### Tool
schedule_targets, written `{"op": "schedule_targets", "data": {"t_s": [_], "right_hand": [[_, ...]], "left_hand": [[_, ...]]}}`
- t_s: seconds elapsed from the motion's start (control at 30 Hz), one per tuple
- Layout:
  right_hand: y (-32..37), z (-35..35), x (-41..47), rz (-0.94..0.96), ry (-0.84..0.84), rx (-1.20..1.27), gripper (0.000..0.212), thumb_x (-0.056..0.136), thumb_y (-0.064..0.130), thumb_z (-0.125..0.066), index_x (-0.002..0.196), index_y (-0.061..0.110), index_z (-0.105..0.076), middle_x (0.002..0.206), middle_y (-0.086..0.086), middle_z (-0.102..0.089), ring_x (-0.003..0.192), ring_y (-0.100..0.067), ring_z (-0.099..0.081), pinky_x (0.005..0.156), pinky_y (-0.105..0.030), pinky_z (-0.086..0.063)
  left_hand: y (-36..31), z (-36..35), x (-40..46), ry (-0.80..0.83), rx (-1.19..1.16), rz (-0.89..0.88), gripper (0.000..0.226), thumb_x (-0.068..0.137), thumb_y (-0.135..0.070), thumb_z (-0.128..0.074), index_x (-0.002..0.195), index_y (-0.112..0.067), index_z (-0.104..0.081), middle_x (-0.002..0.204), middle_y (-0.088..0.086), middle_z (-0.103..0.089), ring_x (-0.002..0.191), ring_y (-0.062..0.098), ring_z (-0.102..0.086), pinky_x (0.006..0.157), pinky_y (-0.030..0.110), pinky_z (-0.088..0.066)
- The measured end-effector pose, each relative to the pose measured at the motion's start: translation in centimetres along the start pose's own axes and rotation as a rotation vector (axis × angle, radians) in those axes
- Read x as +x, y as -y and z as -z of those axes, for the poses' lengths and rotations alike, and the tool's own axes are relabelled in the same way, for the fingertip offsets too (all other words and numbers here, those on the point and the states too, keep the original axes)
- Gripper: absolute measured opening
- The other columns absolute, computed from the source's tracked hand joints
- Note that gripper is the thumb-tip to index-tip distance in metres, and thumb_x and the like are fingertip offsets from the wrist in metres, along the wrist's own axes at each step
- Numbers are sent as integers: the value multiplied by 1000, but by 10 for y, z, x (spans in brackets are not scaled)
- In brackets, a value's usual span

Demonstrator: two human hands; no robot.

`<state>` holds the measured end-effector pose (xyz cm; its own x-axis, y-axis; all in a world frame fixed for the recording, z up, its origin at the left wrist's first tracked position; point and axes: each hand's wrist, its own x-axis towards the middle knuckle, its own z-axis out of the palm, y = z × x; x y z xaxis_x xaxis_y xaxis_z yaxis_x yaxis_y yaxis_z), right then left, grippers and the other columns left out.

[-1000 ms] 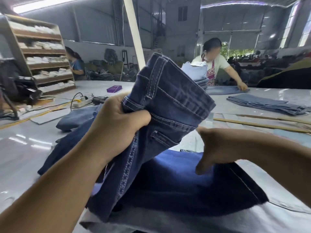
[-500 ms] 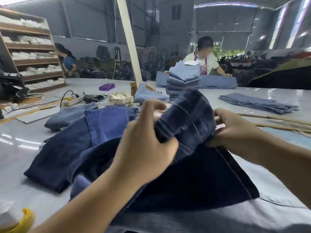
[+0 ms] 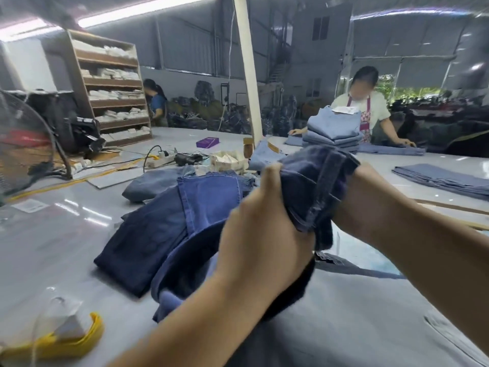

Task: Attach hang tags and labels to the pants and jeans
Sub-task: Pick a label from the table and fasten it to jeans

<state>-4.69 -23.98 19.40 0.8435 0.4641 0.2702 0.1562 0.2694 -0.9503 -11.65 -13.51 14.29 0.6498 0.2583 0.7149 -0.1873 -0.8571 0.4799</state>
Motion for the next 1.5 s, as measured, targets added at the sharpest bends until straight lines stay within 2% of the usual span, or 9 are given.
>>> {"op": "schedule_targets", "data": {"t_s": [0.1, 0.27, 0.5, 0.67, 0.83, 0.97, 1.17, 1.4, 1.5], "right_hand": [[-6, -17, 19, 107, -74, -404, 11, 89, 7, -59, 78, 9, -57, 74, -8, -62, 64, -17, -55, 58, -35, -44], [-25, -52, 29, -77, 65, -782, 75, 53, 85, -48, 92, 22, -58, 105, -11, -62, 97, -28, -61, 78, -38, -47], [-77, -87, 83, -112, 355, -104, 28, 69, 31, -83, 95, 32, -73, 97, -3, -76, 93, -21, -73, 85, -34, -58], [-114, -80, 115, -213, 174, 80, 29, 82, -6, -58, 110, -1, -66, 95, -23, -69, 83, -35, -68, 80, -45, -57], [-132, -69, 139, -347, 132, 307, 23, 85, 3, -51, 87, -2, -73, 82, -23, -71, 66, -33, -71, 59, -40, -60], [-150, -61, 155, -414, 177, 391, 28, 77, 11, -54, 59, 4, -75, 74, -15, -72, 60, -28, -70, 56, -34, -59], [-179, -49, 173, -481, 214, 285, 21, 67, 22, -61, 74, 8, -75, 80, -12, -70, 68, -29, -67, 74, -38, -54], [-185, -37, 213, -526, 187, 259, 18, 84, 21, -59, 94, 5, -60, 74, -9, -59, 60, -22, -58, 62, -26, -51], [-177, -47, 243, -440, 157, 224, 30, 93, 31, -56, 107, 6, -62, 91, -14, -64, 78, -29, -63, 85, -36, -52]], "left_hand": [[25, 18, 24, -163, 37, 71, 40, 79, -25, -69, 106, -31, -41, 74, -10, -62, 64, 15, -60, 49, 26, -43], [61, 40, 49, -381, -61, 145, 42, 76, -12, -66, 108, -28, -44, 75, -12, -61, 64, 2, -58, 50, 24, -41], [102, 16, 47, -13, -164, 230, 41, 87, -28, -56, 127, -26, -43, 92, -11, -66, 81, -15, -62, 66, -4, -38], [162, 37, 61, 546, -983, 439, 36, 91, -15, -54, 123, -26, -66, 119, 5, -71, 117, 24, -63, 94, 31, -54], [219, 25, 66, 177, -72, 684, 41, 83, -53, -70, 114, -28, -65, 115, -5, -70, 103, 17, -65, 87, 33, -50], [241, 16, 68, 428, -572, 892, 50, 66, -59, -77, 99, -22, -78, 91, 0, -77, 83, 12, -74, 71, 19, -56], [271, -18, 55, 343, -923, 1033, 44, 76, -9, -70, 115, 9, -65, 111, 32, -66, 100, 43, -64, 91, 49, -55], [285, -25, 104, 115, -587, 789, 25, 82, 7, -67, 107, 1, -69, 96, 16, -73, 89, 25, -70, 81, 30, -56], [292, -27, 138, 7, -309, 700, 15, 82, -8, -76, 96, -12, -70, 90, 2, -70, 82, 16, -64, 63, 21, -43]]}}
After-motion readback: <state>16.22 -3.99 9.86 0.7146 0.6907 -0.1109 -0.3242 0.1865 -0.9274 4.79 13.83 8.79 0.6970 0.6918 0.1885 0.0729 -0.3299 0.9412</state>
